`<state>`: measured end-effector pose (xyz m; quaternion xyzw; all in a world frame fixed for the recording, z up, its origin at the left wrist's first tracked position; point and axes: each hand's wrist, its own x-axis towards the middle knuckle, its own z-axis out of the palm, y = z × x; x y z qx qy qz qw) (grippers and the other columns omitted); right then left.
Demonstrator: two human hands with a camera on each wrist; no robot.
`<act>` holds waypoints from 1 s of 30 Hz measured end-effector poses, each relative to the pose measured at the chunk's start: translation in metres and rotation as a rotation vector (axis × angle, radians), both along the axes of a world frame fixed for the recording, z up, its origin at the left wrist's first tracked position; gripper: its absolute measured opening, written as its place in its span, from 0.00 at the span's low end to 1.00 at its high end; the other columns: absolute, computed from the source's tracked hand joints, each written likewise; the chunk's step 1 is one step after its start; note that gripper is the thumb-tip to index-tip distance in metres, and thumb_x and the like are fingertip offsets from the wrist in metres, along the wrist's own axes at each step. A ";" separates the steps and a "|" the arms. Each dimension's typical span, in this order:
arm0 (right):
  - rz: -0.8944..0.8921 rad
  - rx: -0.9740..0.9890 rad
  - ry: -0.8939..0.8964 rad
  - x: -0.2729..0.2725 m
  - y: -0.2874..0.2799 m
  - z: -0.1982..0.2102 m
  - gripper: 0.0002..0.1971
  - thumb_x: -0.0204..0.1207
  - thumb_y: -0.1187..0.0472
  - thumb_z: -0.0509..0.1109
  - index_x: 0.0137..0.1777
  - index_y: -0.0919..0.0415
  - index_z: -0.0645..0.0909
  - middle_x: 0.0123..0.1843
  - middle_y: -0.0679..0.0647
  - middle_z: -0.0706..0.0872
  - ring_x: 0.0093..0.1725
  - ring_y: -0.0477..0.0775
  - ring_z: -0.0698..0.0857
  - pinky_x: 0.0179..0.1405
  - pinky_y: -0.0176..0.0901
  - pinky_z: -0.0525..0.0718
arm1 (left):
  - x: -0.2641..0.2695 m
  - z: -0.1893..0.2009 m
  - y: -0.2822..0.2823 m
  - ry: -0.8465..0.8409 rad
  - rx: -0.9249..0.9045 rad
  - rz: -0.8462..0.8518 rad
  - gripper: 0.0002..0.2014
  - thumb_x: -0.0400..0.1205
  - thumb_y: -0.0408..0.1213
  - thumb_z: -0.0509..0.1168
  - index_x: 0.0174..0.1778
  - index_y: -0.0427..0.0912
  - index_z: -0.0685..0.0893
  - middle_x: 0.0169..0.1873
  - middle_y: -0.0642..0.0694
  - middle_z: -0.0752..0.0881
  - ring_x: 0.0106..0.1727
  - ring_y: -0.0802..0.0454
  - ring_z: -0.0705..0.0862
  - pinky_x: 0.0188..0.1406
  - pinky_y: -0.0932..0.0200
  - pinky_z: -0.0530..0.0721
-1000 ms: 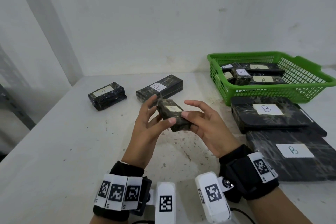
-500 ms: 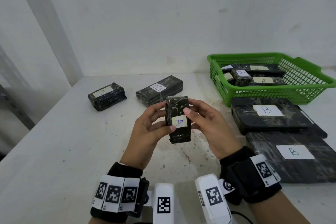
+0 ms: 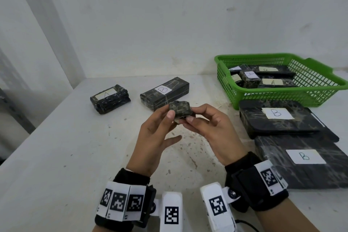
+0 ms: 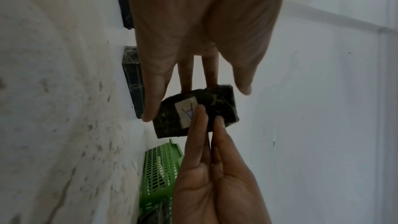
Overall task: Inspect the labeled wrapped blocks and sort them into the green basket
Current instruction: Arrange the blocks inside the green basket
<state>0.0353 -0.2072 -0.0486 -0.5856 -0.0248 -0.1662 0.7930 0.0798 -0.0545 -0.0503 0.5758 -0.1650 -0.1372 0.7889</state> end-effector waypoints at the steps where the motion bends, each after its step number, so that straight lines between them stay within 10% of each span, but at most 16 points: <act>1: 0.005 -0.015 0.010 0.000 0.001 0.000 0.07 0.77 0.76 0.69 0.53 0.69 0.82 0.53 0.58 0.92 0.53 0.62 0.92 0.55 0.43 0.88 | -0.001 0.000 -0.001 0.002 -0.019 0.025 0.18 0.79 0.48 0.71 0.64 0.48 0.86 0.60 0.46 0.89 0.64 0.41 0.86 0.56 0.41 0.88; 7: 0.084 0.035 0.041 0.000 0.001 0.003 0.25 0.75 0.54 0.76 0.72 0.56 0.79 0.64 0.62 0.85 0.61 0.62 0.89 0.61 0.49 0.87 | -0.004 0.001 -0.003 -0.089 -0.007 0.076 0.19 0.77 0.37 0.69 0.64 0.37 0.86 0.56 0.42 0.91 0.58 0.45 0.90 0.56 0.46 0.89; 13: -0.082 -0.079 -0.046 -0.002 0.001 0.000 0.09 0.78 0.69 0.70 0.55 0.68 0.88 0.53 0.62 0.89 0.51 0.59 0.92 0.48 0.44 0.90 | -0.009 0.003 -0.004 -0.134 0.033 0.023 0.18 0.75 0.42 0.69 0.60 0.44 0.89 0.56 0.49 0.91 0.56 0.50 0.90 0.55 0.52 0.89; 30: -0.007 -0.030 0.045 -0.002 0.007 0.001 0.16 0.72 0.56 0.72 0.54 0.66 0.89 0.56 0.62 0.88 0.53 0.57 0.91 0.48 0.42 0.89 | -0.003 0.000 0.001 -0.090 -0.048 0.094 0.15 0.75 0.39 0.70 0.52 0.34 0.91 0.44 0.35 0.92 0.46 0.35 0.92 0.41 0.58 0.90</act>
